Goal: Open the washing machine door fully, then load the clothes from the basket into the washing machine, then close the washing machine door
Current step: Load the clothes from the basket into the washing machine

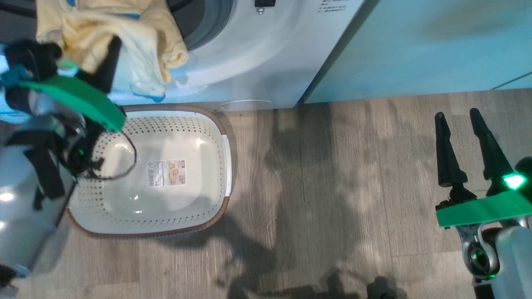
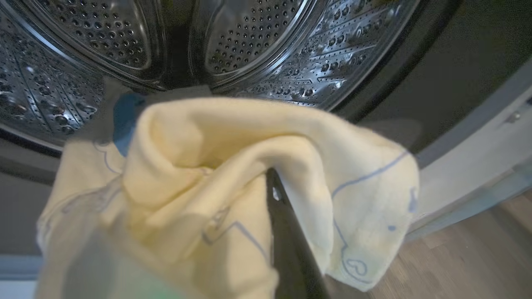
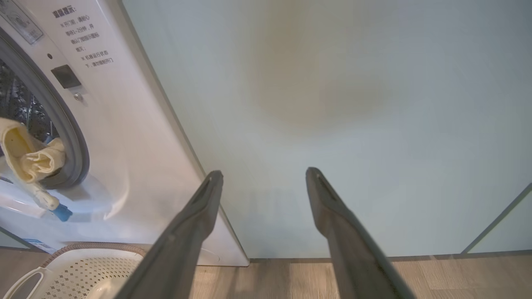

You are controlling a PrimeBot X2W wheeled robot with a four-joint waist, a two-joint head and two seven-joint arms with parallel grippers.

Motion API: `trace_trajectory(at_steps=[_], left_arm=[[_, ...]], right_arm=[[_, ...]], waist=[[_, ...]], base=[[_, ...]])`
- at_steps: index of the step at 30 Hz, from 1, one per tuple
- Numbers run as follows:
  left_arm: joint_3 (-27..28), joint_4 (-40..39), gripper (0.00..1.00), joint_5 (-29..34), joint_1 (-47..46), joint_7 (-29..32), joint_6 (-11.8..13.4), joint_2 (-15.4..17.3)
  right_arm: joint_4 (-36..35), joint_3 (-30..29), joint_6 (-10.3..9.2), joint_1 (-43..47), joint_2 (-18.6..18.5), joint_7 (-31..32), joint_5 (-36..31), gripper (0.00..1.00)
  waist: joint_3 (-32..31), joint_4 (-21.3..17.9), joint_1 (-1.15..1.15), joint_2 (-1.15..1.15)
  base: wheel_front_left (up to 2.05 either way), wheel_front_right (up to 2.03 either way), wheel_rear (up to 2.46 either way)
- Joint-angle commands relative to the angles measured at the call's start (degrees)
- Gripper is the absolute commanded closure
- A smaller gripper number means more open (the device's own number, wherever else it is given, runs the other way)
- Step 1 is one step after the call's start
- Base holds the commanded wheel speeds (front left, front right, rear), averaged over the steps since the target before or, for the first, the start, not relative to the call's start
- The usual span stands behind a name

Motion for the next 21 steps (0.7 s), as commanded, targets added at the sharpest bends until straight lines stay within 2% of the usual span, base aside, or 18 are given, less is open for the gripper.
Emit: trace_trajectory(at_steps=[1,11,21], left_arm=[[1.8,-0.8,1.0,-1.0,-2.8,0.6,0.0,3.6],[3.9,3.9,1.0,-9.2,-14.8,7.8,0.0,5.5],[5.2,9.3,1.0,-10.2,-25.9,11.5,0.6,6.8]], right_arm=[[-1.6,0.7,0.25,0.3,-0.4,-0.4,0.3,0.0],[-1.8,1.2,0.25,-1.4,0.4,-0.4,0.8,0.0],[-1.6,2.2,0.25,-3.3,1.2,-0.4,1.5,0.0]], waist=[[0.3,-0.2,0.01,0.0],[4.2,-2.2,0.01,0.0],[8.5,-4.6,0.01,0.0]], base=[[0.0,0.0,0.0],[0.0,0.0,0.0],[0.0,0.0,0.0]])
